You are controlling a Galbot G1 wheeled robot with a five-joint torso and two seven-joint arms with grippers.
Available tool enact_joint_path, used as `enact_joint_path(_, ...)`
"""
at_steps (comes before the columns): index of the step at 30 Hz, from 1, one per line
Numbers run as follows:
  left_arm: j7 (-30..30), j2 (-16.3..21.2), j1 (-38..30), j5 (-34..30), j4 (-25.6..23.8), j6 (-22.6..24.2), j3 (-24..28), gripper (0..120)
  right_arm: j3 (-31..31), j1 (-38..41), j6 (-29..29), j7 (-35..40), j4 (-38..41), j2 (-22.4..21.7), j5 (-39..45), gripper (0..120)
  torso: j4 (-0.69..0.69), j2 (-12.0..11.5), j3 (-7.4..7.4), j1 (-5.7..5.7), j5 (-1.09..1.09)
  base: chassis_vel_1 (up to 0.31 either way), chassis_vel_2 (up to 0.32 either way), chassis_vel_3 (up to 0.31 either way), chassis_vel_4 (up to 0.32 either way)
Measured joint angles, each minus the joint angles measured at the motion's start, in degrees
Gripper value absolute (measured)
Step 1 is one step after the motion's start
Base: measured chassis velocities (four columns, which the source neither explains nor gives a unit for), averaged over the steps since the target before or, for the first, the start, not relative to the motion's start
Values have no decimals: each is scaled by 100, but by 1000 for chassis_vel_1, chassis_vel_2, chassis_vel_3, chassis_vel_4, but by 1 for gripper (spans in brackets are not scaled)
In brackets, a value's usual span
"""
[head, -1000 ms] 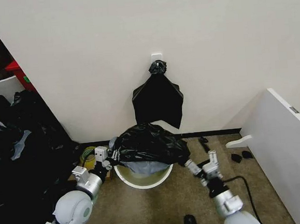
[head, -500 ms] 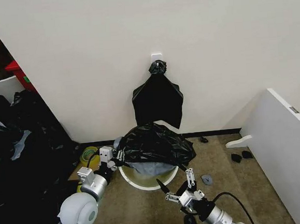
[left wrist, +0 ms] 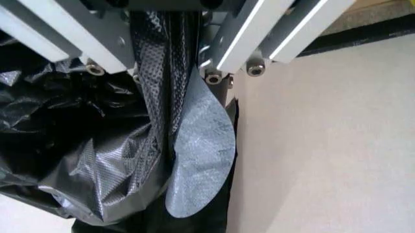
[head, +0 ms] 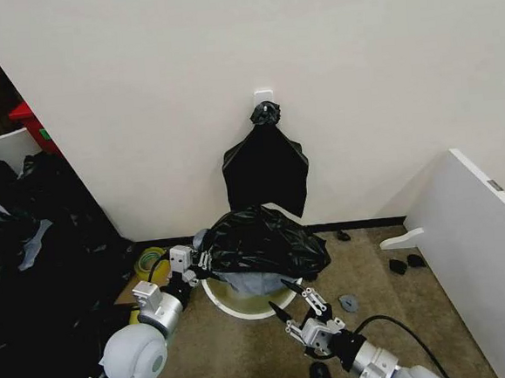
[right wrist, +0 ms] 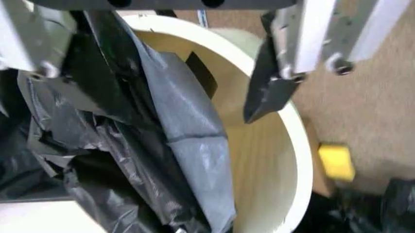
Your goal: Place the garbage bag over the trash bin.
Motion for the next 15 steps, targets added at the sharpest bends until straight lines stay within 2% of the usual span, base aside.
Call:
enact_joint_path(2, 0, -9, -1, 30, -1, -1, 10, 4, -5, 37, -94, -46, 20, -54, 0, 71, 0, 0, 0, 0, 0, 0, 0, 0, 0)
enact_joint_path(3, 1, -18, -2, 66, -3, -9, 19, 4, -11, 88, -211, -88, 37, -112, -4, 80, 0, 0, 0, 0, 0, 0, 0, 0, 0)
enact_joint_path(4, 1, -18, -2, 66, -3, -9, 19, 4, -11, 88, -211, -88, 37, -112, -4, 80, 0, 0, 0, 0, 0, 0, 0, 0, 0)
enact_joint_path(7, 2, -31, -6, 152, -15, -35, 38, 4, -18, 160, -324, -152, 40, -183, -18, 93, 0, 0, 0, 0, 0, 0, 0, 0, 0)
enact_joint_path(9, 3, -33, -7, 177, -17, -45, 41, 4, -19, 171, -335, -170, 40, -194, -19, 95, 0, 0, 0, 0, 0, 0, 0, 0, 0)
enact_joint_path(11, 3, -35, -13, 231, -36, -68, 51, 4, -30, 207, -349, -205, 36, -211, -15, 86, 0, 0, 0, 0, 0, 0, 0, 0, 0)
enact_joint_path(12, 3, -35, -13, 231, -36, -68, 51, 4, -30, 207, -349, -205, 36, -211, -15, 86, 0, 0, 0, 0, 0, 0, 0, 0, 0)
enact_joint_path(15, -2, -50, -16, 265, -94, -76, 66, 4, -59, 298, -352, -318, 8, -194, 2, 69, 0, 0, 0, 0, -1, 0, 0, 0, 0)
